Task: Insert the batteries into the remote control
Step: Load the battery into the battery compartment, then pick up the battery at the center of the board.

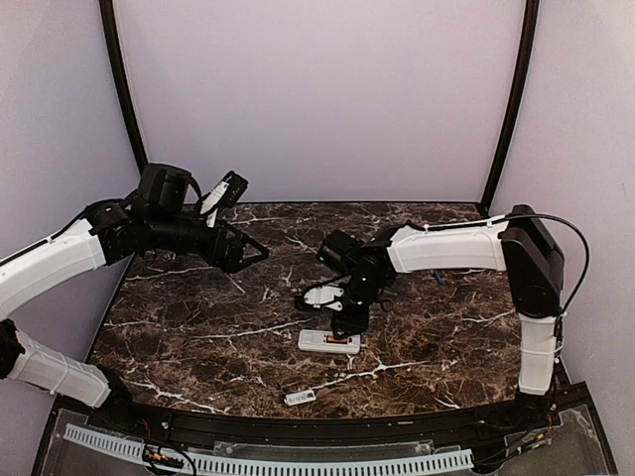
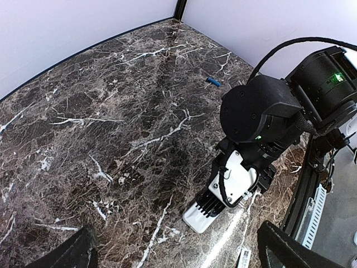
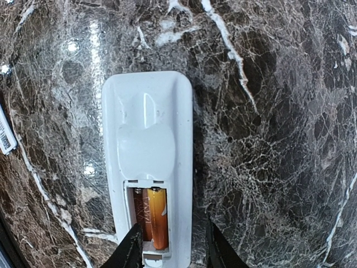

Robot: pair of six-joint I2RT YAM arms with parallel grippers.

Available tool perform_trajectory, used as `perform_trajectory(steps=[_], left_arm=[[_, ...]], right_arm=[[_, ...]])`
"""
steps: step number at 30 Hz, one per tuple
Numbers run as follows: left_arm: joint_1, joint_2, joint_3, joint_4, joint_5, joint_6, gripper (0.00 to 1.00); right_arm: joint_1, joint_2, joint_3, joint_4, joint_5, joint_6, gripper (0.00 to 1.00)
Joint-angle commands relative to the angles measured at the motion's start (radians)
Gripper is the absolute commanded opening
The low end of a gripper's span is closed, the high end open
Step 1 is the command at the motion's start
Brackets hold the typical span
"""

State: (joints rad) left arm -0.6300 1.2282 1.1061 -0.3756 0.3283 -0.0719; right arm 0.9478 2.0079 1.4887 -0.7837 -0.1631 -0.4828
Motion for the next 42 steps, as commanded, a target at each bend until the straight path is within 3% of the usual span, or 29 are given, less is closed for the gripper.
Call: perform_trajectory(steps=[1,6,12,15,19,24,30,42], left_arm=[[0.009,-0.027,-0.017,-0.013,-0.001,0.012,0.99],[0.009,-0.031,-0.019,-0.011,-0.006,0.008,0.99],[0.009,-0.034,-0.021,-0.011,-0.007,0.009,0.99],[0.009,-0.037,-0.024,-0.012,-0.005,0.01,0.99],[0.009,-0.032,-0.019,-0.013,-0.005,0.015,0.99],[0.009,-0.027,-0.005,-0.023,-0.003,0.016,0.99],[0.01,-0.044,-0.006,-0.036,-0.017,0.02,0.99],[0.01,-0.045,-0.008,-0.035,-0.013,0.019,0.99]], right_arm=[[-0.014,-0.062,0.036,0.018,-0.035,0.048,0.35],[-0.126,-0.158,0.037,0.136,0.034,0.255,0.35],[-0.379,-0.236,-0.058,0.178,0.241,0.586,0.38],[-0.488,-0.25,-0.132,0.192,0.22,0.652,0.43],[-0.574,-0.229,-0.175,0.227,0.23,0.664,0.51],[-0.631,-0.103,-0.085,0.176,0.279,0.612,0.55],[-0.654,-0.016,-0.042,0.143,0.291,0.59,0.48],[-0.658,-0.015,-0.131,0.153,0.29,0.606,0.33]])
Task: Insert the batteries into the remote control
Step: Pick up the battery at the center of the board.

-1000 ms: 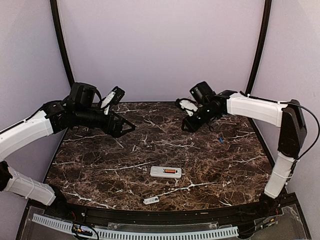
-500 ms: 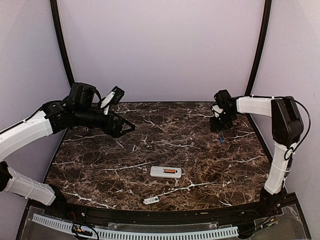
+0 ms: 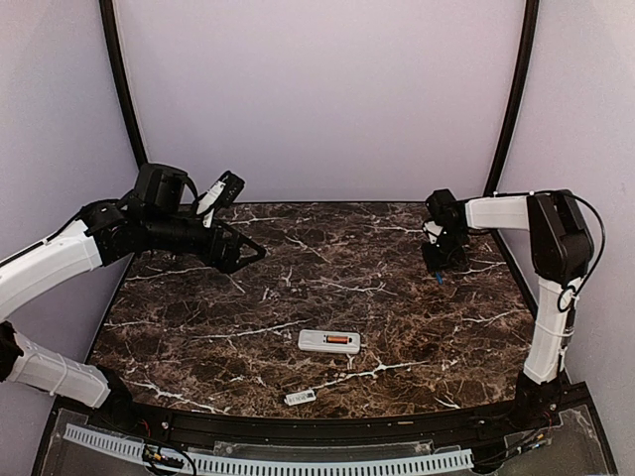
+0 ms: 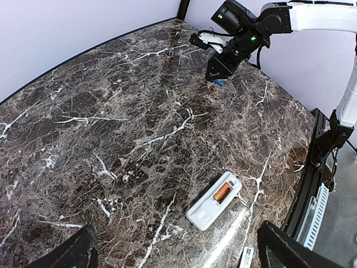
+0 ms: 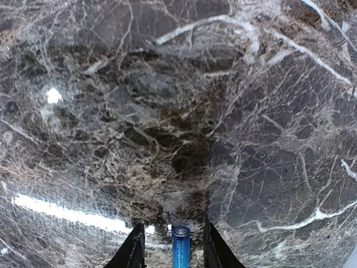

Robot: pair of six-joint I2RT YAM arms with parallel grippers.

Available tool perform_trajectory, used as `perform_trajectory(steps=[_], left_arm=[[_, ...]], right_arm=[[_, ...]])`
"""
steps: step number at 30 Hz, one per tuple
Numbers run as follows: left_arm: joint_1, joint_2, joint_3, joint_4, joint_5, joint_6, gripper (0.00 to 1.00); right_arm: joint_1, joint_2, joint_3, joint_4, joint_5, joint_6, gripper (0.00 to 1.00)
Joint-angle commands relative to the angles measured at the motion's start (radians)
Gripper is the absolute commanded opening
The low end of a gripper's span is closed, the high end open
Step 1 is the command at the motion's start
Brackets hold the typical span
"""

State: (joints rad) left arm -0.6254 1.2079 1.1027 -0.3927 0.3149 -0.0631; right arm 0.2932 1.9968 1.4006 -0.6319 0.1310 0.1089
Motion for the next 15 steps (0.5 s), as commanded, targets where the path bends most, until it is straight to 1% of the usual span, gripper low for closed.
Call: perform_trajectory(steps=[1,7,15], left_arm=[[0.006,-0.026,-0.005,-0.017,-0.001,0.011,0.99],[0.006,-0.028,-0.007,-0.02,-0.002,0.012,0.99],[0.006,-0.031,-0.009,-0.019,-0.004,0.011,0.99]], right_arm=[[-0.005,-0.009,-0.054,0.007,0.002,0.017,0.33],[-0.006,-0.009,-0.082,0.024,-0.014,0.027,0.28],[-0.007,-0.044,-0.115,0.03,-0.067,0.045,0.05]])
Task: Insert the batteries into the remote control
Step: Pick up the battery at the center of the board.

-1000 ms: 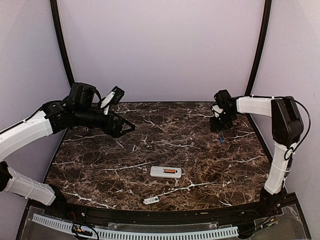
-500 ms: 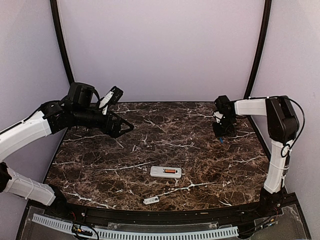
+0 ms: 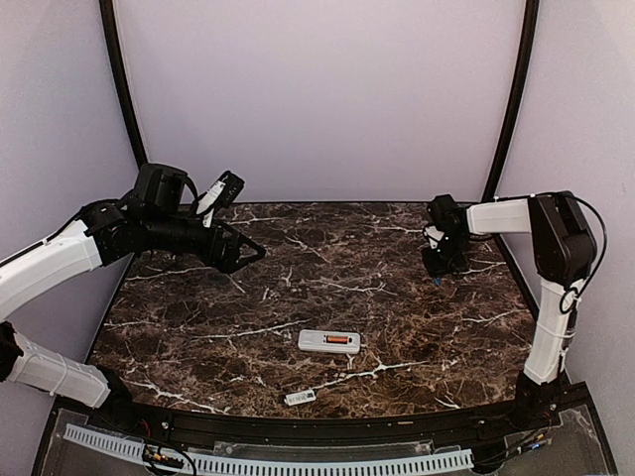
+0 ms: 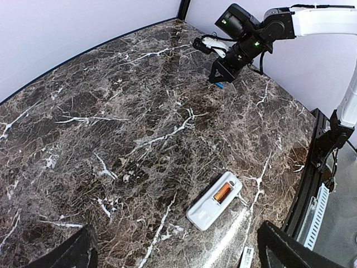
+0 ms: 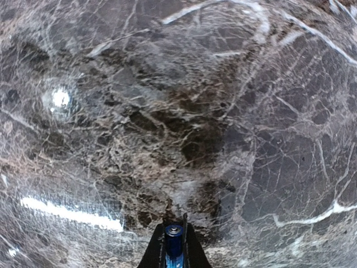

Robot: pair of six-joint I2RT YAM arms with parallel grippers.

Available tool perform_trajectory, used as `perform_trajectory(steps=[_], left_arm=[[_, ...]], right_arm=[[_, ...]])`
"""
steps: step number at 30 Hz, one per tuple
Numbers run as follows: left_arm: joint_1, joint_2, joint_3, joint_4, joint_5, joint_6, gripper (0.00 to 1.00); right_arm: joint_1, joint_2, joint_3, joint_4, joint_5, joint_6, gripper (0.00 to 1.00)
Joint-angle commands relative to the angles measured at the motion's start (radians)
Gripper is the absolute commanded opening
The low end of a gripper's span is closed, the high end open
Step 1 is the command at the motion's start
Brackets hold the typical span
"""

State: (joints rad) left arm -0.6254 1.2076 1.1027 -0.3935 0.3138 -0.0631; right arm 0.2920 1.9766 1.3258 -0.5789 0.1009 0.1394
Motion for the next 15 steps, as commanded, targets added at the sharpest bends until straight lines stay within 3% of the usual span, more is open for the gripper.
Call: perform_trajectory(steps=[1,10,15], left_arm=[[0.006,-0.031,-0.009,-0.018,-0.003,0.01,0.99],[0.006,-0.032,-0.021,-0.001,-0.001,-0.004,0.99],[0.006,-0.047,-0.047,0.073,0.003,-0.037,0.99]], right_arm=[[-0.006,-0.033,-0.043,-0.02,-0.046,0.016,0.02],[-0.002,-0.142,-0.019,-0.027,-0.196,0.035,0.0],[0.093,-0.34,0.019,0.095,-0.372,0.14,0.0]])
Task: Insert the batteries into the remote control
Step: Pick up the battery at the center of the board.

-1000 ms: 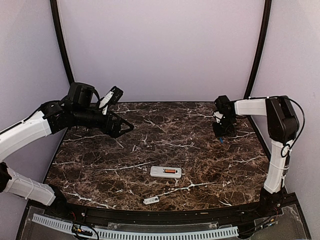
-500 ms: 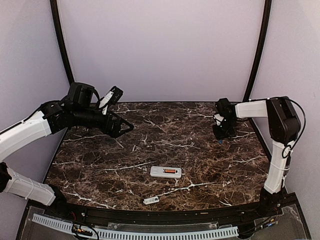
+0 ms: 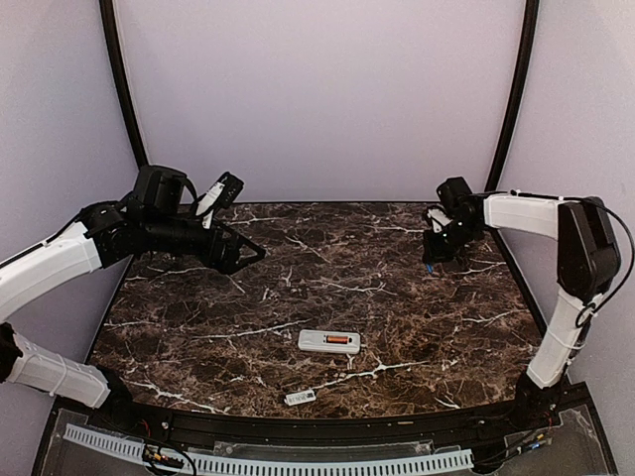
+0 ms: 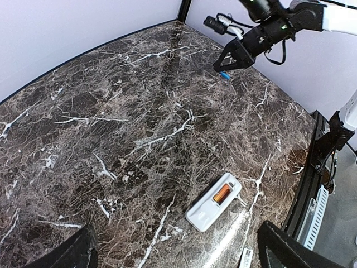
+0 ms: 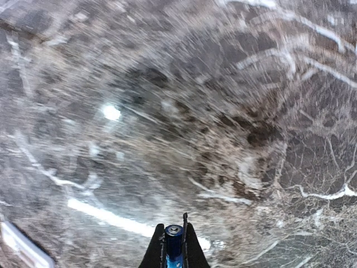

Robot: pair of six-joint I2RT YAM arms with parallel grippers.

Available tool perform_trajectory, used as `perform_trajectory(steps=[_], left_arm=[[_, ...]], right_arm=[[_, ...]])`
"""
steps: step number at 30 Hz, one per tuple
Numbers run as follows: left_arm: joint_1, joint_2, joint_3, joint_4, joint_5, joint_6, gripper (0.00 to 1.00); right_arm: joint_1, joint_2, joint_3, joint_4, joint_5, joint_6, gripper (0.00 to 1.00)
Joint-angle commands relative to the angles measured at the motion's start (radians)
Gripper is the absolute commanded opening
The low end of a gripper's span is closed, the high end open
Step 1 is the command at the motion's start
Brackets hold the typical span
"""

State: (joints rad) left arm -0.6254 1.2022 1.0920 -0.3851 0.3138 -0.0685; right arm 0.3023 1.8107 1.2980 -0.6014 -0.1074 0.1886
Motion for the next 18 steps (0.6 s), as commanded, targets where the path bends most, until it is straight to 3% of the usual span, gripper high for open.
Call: perform_trajectory(steps=[1,10,14,18], left_arm=[[0.006,-0.044,-0.042,0.087,0.004,-0.041,0.99],[-0.01,-0.078,-0.116,0.535,0.122,-0.195,0.91],[-0.053,-0.049,-0.084,0.643,0.149,-0.187,0.86],[-0.107,-0.001,-0.024,0.658,0.111,-0.145,0.83]], right_arm=[[0.117,-0.213,0.053,0.173,-0.19,0.12,0.0],[0.432,-0.33,0.117,0.685,-0.212,0.242,0.0],[0.53,-0.319,0.11,0.871,-0.2,0.264,0.0],[0.608,-0.319,0.111,0.931,-0.152,0.226,0.0]])
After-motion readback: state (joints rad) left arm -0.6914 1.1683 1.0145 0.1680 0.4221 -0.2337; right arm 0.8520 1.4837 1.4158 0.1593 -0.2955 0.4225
